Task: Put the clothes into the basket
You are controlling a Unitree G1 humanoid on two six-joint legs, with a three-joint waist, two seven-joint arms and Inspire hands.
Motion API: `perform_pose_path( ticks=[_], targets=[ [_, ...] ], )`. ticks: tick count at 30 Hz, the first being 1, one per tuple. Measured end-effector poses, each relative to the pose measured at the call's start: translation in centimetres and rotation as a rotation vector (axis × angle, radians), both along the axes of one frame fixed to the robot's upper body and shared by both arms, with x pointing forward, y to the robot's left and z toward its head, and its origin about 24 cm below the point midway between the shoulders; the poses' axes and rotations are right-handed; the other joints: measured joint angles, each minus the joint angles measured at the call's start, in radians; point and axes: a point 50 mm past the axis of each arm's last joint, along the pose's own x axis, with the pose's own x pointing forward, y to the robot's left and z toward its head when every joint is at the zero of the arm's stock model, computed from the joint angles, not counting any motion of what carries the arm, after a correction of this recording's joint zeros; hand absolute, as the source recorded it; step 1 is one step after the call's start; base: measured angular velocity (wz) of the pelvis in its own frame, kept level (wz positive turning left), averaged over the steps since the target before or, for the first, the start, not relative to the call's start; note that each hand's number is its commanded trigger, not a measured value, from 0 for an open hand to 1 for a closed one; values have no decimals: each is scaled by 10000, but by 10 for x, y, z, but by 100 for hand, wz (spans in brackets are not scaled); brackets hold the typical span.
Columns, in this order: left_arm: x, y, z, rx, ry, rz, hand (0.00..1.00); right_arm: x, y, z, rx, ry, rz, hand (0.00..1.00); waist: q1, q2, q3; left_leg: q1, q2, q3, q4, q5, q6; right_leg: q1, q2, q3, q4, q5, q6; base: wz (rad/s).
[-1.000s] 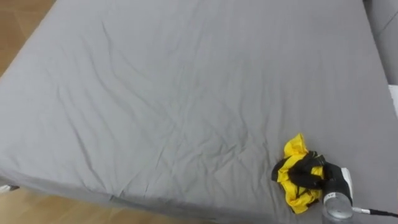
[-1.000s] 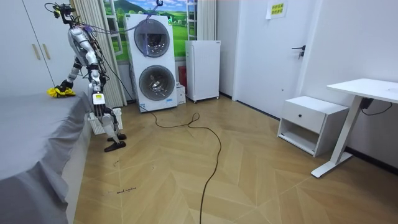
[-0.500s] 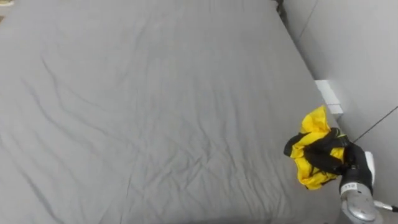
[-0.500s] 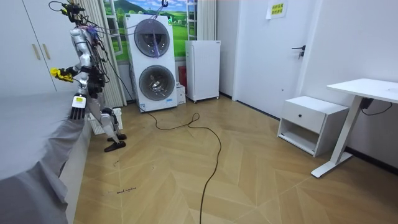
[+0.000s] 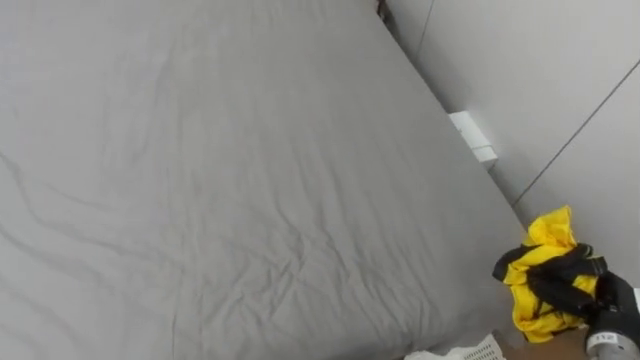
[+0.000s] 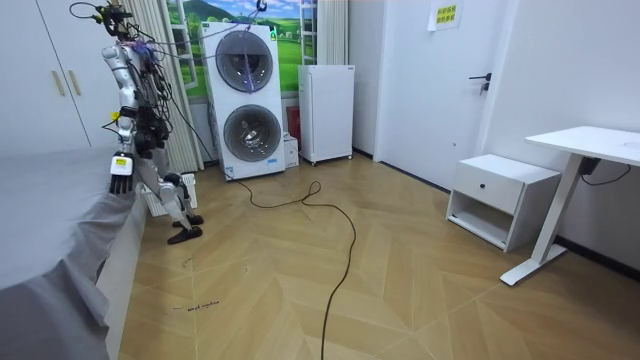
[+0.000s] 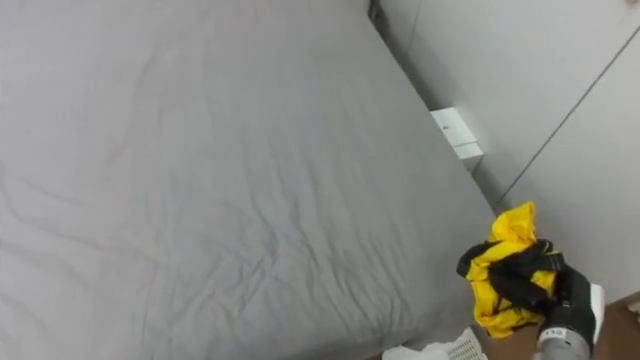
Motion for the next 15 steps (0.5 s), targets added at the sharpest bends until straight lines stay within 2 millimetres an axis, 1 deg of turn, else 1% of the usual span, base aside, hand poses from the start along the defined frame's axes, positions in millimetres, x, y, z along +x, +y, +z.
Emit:
perform_pose_path(
  ticks=[2,3,5,7,8,9,11,13,14,15],
  targets=[
    [0,0,0,-30,6,-12,0,-6,-3,-5,85,317,-258,100,-10,8,1,-48,5,99,-2,-4,-1,-96,1,52,33,2,3,-8],
    [-2,0,0,-29,45,-11,0,-12,-5,-10,149,580,-412,100,-53,12,1,-57,12,257,-1,-4,-1,-106,2,83,26,3,5,-4],
    [-3,0,0,-16,101,-52,0,-21,-8,-17,221,1011,-738,100,-106,17,0,-79,12,394,-2,-4,-1,-123,-1,97,23,4,6,-2],
    [-3,0,0,-13,156,-77,0,-29,-12,-21,301,1287,-1192,100,-120,56,-20,-227,21,508,4,-4,-1,-355,14,214,110,4,6,-14],
    [-3,0,0,-21,171,-67,0,-29,-12,-22,272,1339,-1262,100,-129,79,-32,-308,32,508,13,-4,-1,-510,20,238,228,4,6,-15],
    [0,0,0,-32,181,-72,0,-28,-13,-22,243,1402,-1371,100,-202,138,-60,-542,41,508,52,-4,-1,-727,19,254,374,8,0,-9],
    [6,-1,-1,-72,148,-136,0,-24,-16,-22,231,1454,-1571,100,-278,257,-30,-821,51,516,74,-4,-1,-1146,13,258,656,18,-8,-4],
    [14,-4,-1,-97,119,-471,0,-18,-17,-23,177,1565,-1745,100,-279,437,0,-1220,51,561,102,-7,4,-1684,5,287,895,21,-2,-6],
    [17,-5,-1,-110,111,-527,0,-18,-17,-24,172,1638,-1793,100,-276,494,10,-1348,56,561,145,-23,31,-1796,0,261,915,27,5,6],
    [24,-6,-1,-132,29,-674,0,-16,-18,-24,165,1752,-1911,100,-255,600,27,-1695,76,530,288,-62,96,-2097,-9,218,1014,31,10,13]
  ],
)
